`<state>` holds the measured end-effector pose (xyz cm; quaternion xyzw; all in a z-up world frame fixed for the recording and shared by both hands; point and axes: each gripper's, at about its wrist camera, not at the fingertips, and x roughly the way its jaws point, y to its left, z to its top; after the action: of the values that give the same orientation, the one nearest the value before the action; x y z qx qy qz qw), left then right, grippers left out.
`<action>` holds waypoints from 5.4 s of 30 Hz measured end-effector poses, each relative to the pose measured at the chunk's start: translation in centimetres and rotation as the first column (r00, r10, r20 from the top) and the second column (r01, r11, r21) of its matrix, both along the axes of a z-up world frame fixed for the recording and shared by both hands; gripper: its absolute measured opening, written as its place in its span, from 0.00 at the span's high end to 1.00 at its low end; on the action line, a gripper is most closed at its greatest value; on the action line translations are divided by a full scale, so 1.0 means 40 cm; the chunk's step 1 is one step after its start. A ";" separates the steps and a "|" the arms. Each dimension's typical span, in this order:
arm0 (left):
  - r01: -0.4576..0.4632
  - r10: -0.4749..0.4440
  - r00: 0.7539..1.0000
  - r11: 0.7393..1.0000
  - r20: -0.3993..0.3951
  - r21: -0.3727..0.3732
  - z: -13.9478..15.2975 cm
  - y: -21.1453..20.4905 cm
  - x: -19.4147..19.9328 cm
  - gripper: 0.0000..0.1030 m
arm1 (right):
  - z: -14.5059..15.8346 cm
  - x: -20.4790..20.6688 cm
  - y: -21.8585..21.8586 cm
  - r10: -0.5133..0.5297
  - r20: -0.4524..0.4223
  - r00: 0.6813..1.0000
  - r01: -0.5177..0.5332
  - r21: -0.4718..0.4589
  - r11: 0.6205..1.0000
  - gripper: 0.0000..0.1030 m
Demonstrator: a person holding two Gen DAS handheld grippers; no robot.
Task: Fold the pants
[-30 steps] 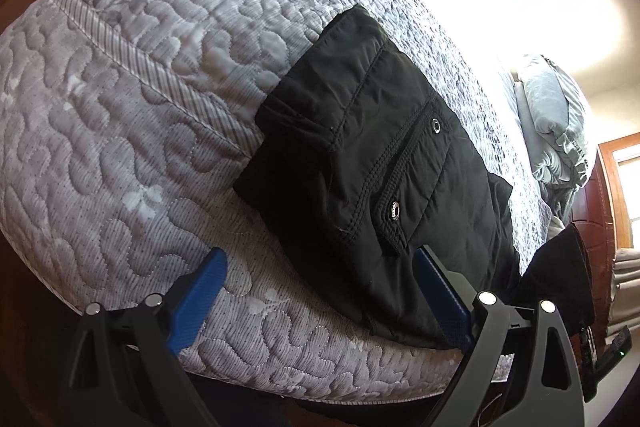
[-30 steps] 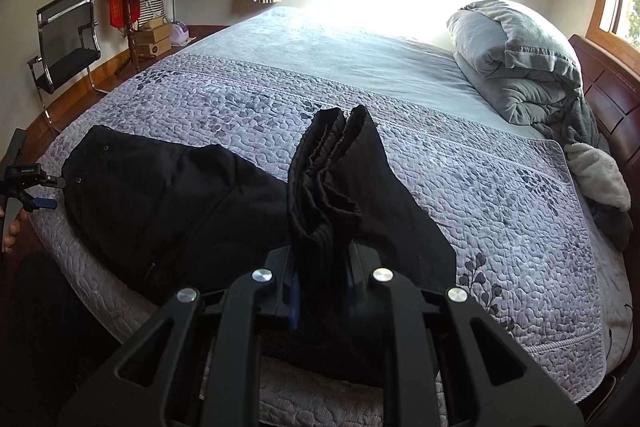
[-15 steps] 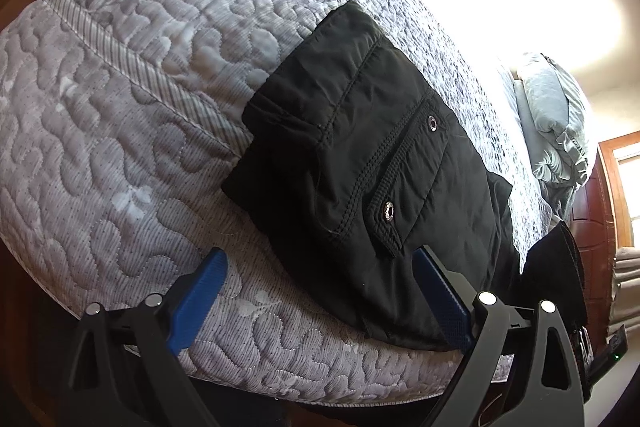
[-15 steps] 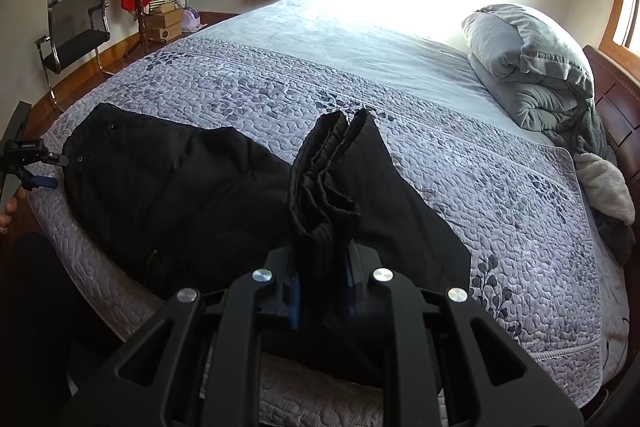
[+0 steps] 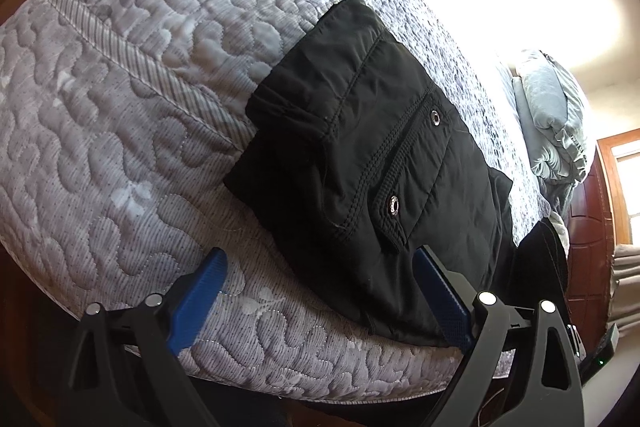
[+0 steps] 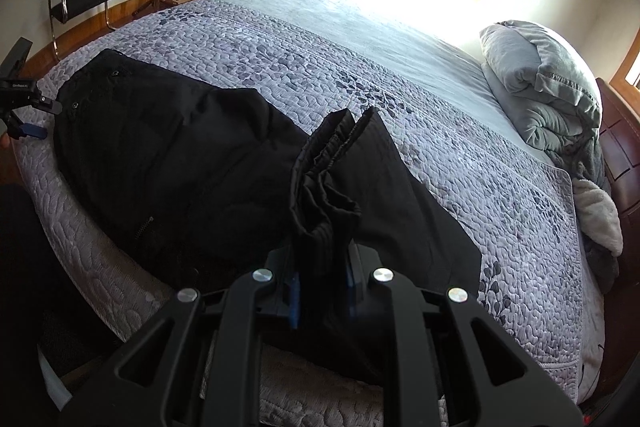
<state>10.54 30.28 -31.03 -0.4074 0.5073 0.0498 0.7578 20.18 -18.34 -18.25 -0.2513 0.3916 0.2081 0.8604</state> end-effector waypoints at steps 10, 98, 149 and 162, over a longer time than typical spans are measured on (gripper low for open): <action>-0.019 0.019 1.000 1.000 0.010 -0.016 -0.018 -0.010 -0.019 0.07 | -0.056 -0.016 0.040 0.060 -0.001 0.998 -0.060 -0.079 0.995 0.85; -0.206 0.239 0.962 0.953 0.131 -0.223 -0.036 -0.023 -0.032 0.04 | -0.103 0.376 0.165 0.143 -0.519 0.843 -0.117 0.082 0.990 0.65; -0.458 0.526 0.845 0.805 0.097 -0.378 -0.124 0.026 -0.083 0.68 | -0.209 0.372 1.259 0.499 -0.863 -0.071 -0.784 0.357 0.507 0.71; -0.342 0.394 0.893 0.909 0.218 -0.239 0.086 -0.012 -0.022 0.72 | -0.018 0.339 1.187 0.557 -0.826 0.088 -0.819 0.258 0.512 0.72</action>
<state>9.66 29.81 -27.58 -0.5711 0.3187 0.0891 0.7512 33.75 29.12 -18.96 -0.3857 0.6060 0.6265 0.3026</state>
